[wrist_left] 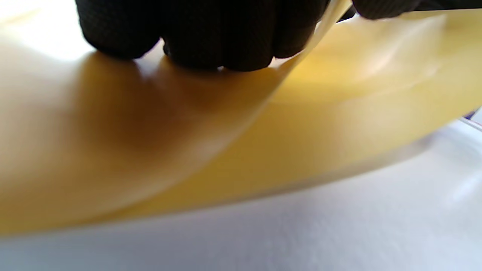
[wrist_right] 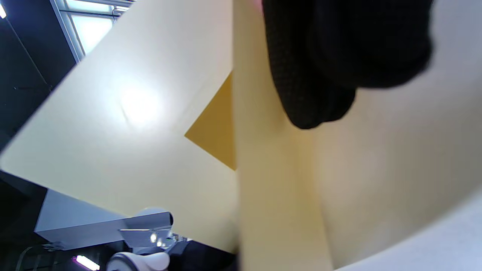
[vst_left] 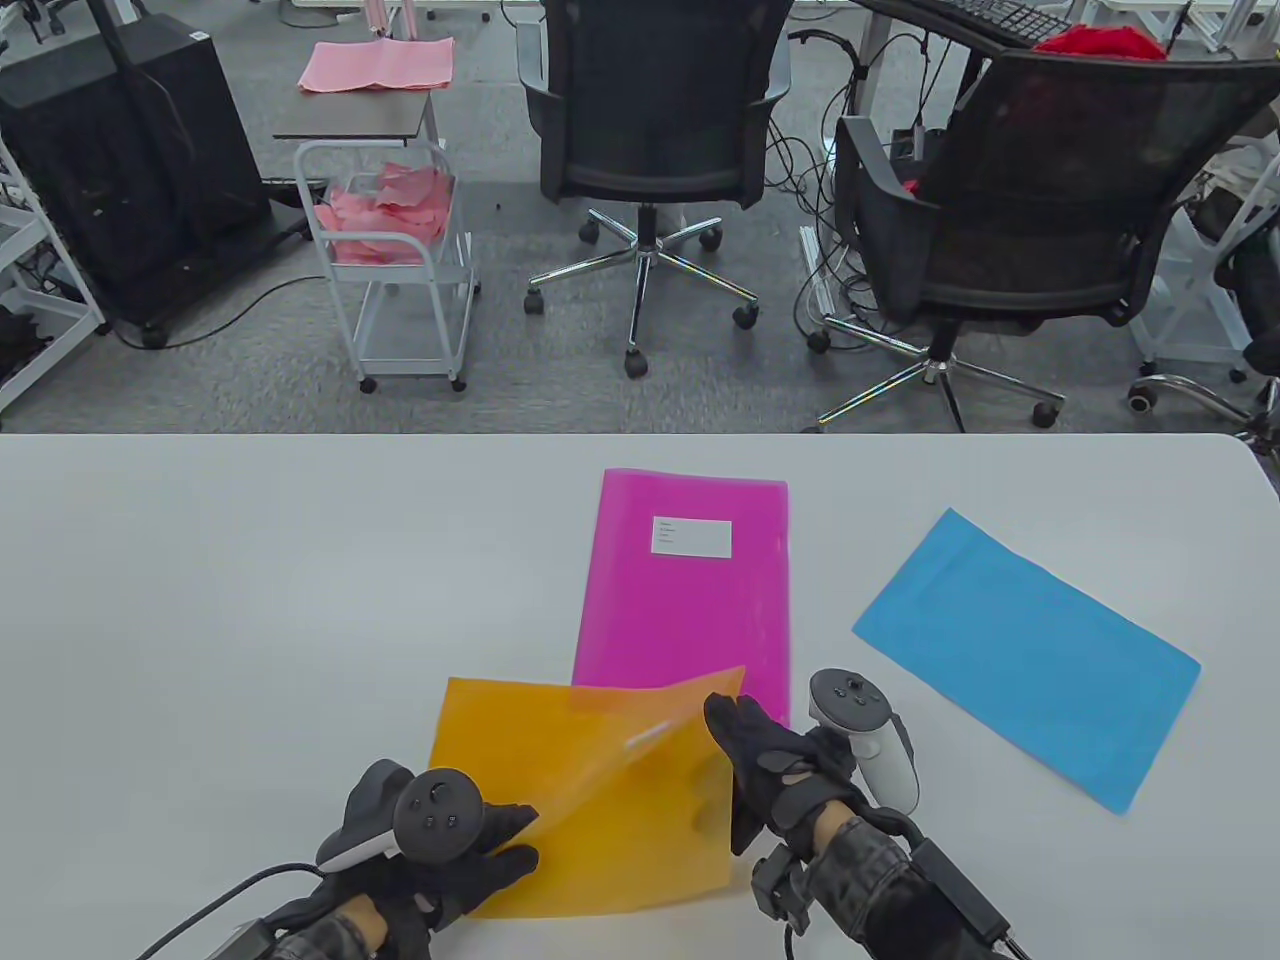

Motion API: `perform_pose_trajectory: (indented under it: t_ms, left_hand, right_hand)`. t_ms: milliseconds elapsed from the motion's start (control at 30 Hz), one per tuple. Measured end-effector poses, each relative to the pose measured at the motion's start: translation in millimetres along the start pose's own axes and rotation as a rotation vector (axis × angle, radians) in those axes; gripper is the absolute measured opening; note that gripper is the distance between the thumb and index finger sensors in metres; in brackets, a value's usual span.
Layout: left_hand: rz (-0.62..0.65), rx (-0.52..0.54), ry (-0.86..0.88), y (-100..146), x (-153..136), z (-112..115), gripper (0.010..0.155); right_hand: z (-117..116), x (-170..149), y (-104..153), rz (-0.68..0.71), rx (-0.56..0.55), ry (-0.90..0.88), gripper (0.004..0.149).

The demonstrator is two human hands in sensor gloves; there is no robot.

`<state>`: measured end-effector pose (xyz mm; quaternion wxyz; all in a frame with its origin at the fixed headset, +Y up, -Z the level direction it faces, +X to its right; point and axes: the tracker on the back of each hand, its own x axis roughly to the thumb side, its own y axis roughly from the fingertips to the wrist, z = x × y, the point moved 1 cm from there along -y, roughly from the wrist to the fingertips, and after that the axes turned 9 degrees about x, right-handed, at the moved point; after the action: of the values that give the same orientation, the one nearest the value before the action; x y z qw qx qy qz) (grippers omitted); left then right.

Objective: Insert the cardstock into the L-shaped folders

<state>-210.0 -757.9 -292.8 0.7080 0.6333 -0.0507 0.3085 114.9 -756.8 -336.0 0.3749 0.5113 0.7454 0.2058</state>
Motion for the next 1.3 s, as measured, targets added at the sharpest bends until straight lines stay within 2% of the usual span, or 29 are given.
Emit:
perform_pose_trajectory:
  t_ms: [133,300,367,433,500,567,633,700,767,833,933,1000,1100,1167,1233,1300]
  left_hand:
    - [-0.025,0.023,0.039,0,-5,-1,0.055]
    - [-0.043,0.047,0.058,0,-7,-3,0.052]
    - [-0.065,0.054,0.109,0,-10,-4,0.049]
    - [-0.085,0.048,0.160,0,-13,-5,0.049]
    - [-0.088,0.055,0.179,1,-17,-6,0.049]
    - [-0.083,0.061,0.181,1,-18,-6,0.049]
    - [-0.075,0.064,0.180,1,-18,-6,0.050]
    - [-0.059,0.065,0.171,0,-17,-6,0.050]
    - [-0.046,0.064,0.160,0,-17,-6,0.049]
    - [-0.036,0.066,0.152,0,-16,-7,0.050]
    - [-0.029,0.062,0.141,0,-16,-6,0.050]
    - [-0.025,0.060,0.135,0,-15,-7,0.050]
    - [-0.025,0.057,0.135,0,-16,-7,0.050]
    - [-0.026,0.057,0.139,1,-16,-7,0.050]
    - [-0.028,0.057,0.138,1,-15,-7,0.050]
    - [-0.028,0.057,0.133,1,-15,-7,0.050]
  right_hand:
    - [7,1,0,-0.073,-0.083,0.104,0.075]
    - [15,3,0,-0.184,-0.209,0.360,0.066]
    - [23,6,3,-0.218,-0.249,0.475,0.066]
    - [41,13,12,-0.282,-0.337,0.606,0.066]
    - [68,18,29,-0.349,-0.553,0.706,0.068]
    - [104,12,54,-0.453,-0.818,0.731,0.074]
    - [131,-4,76,-0.606,-0.895,0.630,0.090]
    - [155,-24,98,-0.775,-0.878,0.496,0.097]
    - [167,-36,108,-0.815,-0.852,0.419,0.100]
    - [176,-49,112,-0.817,-0.847,0.343,0.103]
    - [181,-62,103,-0.689,-0.781,0.248,0.103]
    - [180,-65,95,-0.725,-0.715,0.279,0.103]
    - [178,-69,87,-0.758,-0.605,0.285,0.090]
    - [176,-62,89,-0.759,-0.687,0.348,0.094]
    - [172,-56,88,-0.829,-0.715,0.440,0.095]
    - [167,-49,83,-0.842,-0.729,0.514,0.087]
